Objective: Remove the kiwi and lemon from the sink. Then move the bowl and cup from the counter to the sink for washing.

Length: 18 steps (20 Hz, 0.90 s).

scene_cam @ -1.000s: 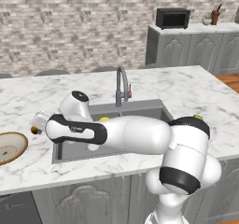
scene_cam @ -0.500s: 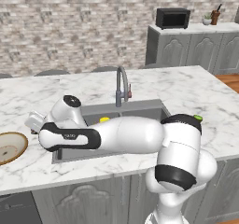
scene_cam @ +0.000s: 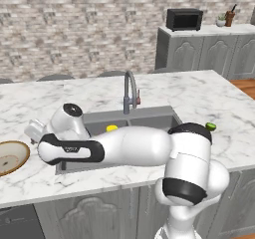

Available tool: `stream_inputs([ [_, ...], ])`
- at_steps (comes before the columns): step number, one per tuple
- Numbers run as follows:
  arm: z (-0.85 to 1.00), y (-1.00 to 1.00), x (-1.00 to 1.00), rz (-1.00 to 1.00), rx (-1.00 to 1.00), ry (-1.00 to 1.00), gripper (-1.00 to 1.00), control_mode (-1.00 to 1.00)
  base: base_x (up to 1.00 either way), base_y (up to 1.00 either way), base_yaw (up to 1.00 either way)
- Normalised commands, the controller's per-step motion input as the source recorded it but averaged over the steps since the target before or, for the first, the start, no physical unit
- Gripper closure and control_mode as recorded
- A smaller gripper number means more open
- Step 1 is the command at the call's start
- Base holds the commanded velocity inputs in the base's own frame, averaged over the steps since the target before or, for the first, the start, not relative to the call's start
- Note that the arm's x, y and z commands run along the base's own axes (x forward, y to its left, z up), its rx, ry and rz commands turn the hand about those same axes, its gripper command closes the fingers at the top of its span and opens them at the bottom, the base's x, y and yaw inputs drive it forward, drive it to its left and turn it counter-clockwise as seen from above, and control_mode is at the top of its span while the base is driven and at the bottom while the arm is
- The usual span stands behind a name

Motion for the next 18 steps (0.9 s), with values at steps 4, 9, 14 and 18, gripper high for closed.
stream_inputs([
  [4, -0.03, 0.0, 0.0, 0.0, 0.04, 0.06, -1.0, -1.0, 0.0, 0.0, 0.0],
  [9, -0.03, 0.0, 0.0, 0.0, 0.05, 0.08, -1.0, -1.0, 0.0, 0.0, 0.0],
  [14, -0.1, 0.0, 0.0, 0.0, 0.0, 0.0, -1.0, -1.0, 0.0, 0.0, 0.0],
  [18, -0.13, 0.0, 0.0, 0.0, 0.0, -0.01, -1.0, -1.0, 0.0, 0.0, 0.0],
])
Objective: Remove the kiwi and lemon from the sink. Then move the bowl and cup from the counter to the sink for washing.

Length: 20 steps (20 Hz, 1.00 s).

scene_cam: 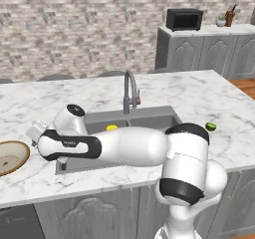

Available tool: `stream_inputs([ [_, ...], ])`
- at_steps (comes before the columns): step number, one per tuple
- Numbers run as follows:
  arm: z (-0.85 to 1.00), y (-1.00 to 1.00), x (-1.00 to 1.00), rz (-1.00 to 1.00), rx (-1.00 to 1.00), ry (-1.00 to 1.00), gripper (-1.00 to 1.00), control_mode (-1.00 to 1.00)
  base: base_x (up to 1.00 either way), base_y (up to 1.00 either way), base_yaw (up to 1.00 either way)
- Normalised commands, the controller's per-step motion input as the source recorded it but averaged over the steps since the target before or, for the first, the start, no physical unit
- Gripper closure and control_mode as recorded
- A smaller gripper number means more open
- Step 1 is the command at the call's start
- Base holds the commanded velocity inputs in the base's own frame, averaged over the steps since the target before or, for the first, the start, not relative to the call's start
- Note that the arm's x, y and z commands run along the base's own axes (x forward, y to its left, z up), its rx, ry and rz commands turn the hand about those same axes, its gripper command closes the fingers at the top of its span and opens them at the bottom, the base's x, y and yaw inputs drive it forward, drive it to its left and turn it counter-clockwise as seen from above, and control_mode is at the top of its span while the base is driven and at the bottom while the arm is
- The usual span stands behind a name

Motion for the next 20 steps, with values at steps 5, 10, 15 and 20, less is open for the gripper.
stream_inputs([
  [5, -0.1, 0.01, 0.01, 0.0, 0.0, -0.01, -1.0, -1.0, 0.0, 0.0, 0.0],
  [10, -0.11, 0.03, 0.06, 0.03, 0.0, -0.02, -1.0, -1.0, 0.0, 0.0, 0.0],
  [15, -0.12, 0.06, 0.09, 0.04, -0.01, -0.01, -1.0, -1.0, 0.0, 0.0, 0.0],
  [20, -0.11, 0.11, 0.12, 0.01, -0.02, -0.02, -1.0, -1.0, 0.0, 0.0, 0.0],
])
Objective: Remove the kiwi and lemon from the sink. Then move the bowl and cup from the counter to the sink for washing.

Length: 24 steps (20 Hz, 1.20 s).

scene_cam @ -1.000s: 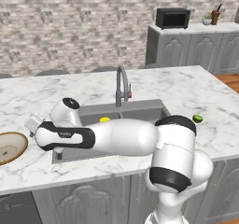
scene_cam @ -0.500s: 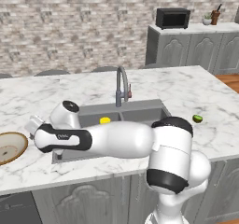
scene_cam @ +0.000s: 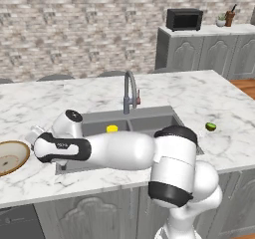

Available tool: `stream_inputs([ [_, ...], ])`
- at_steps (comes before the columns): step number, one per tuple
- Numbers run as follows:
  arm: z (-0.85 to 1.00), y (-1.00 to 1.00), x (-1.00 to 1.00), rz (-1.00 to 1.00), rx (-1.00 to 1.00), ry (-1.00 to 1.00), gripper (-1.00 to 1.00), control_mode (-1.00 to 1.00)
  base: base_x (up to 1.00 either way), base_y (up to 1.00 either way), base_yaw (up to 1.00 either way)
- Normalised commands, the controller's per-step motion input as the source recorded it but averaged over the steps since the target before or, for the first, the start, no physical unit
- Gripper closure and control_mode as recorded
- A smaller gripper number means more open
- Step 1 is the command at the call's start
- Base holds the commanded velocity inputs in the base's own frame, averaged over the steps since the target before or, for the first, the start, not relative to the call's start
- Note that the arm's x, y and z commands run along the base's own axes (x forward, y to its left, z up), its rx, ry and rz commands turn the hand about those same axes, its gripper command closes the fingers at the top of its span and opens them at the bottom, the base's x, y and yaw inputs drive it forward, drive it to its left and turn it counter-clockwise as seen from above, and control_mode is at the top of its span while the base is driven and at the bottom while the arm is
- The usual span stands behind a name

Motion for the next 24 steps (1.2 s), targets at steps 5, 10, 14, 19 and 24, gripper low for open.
stream_inputs([
  [5, -0.07, 0.13, 0.12, 0.0, -0.01, -0.05, -1.0, -1.0, 0.0, 0.0, 0.0],
  [10, -0.05, 0.16, 0.12, 0.0, -0.01, -0.06, -1.0, -1.0, 0.0, 0.0, 0.0],
  [14, -0.07, 0.1, 0.09, 0.0, 0.0, -0.01, -1.0, -1.0, 0.0, 0.0, 0.0],
  [19, -0.09, 0.02, 0.1, 0.0, 0.0, 0.0, -1.0, -1.0, 0.0, 0.0, 0.0],
  [24, -0.09, 0.01, 0.11, 0.0, 0.0, 0.0, -1.0, -1.0, 0.0, 0.0, 0.0],
])
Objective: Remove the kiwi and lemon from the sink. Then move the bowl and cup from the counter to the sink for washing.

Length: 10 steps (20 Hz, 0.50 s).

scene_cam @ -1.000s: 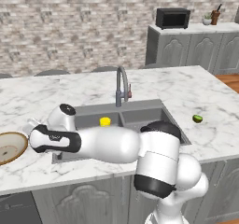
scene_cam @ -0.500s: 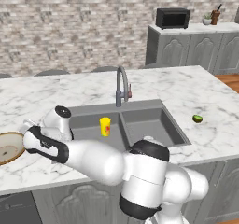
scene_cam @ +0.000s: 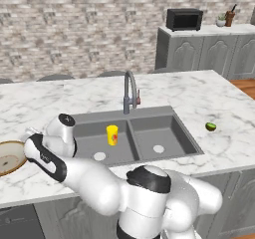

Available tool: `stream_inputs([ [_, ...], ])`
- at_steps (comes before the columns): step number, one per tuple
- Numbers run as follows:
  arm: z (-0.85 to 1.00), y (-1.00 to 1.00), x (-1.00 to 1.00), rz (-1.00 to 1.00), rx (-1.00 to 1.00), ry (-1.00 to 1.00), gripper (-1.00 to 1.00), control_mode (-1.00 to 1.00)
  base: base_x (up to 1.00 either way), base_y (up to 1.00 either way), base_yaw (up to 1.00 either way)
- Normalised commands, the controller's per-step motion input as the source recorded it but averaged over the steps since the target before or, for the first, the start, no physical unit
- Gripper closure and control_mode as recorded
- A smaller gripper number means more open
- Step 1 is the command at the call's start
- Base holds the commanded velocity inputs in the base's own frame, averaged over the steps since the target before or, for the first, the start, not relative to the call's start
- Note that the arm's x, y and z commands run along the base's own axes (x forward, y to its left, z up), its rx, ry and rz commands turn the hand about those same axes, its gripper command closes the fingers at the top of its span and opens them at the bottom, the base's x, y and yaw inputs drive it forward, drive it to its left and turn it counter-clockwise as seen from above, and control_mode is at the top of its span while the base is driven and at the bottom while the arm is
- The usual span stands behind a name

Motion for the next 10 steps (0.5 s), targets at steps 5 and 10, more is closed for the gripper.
stream_inputs([
  [5, -0.1, 0.07, 0.11, 0.0, 0.0, 0.0, -1.0, -1.0, 0.0, 0.0, 0.0],
  [10, -0.11, 0.14, 0.1, 0.0, 0.0, 0.0, -1.0, -1.0, 0.0, 0.0, 0.0],
])
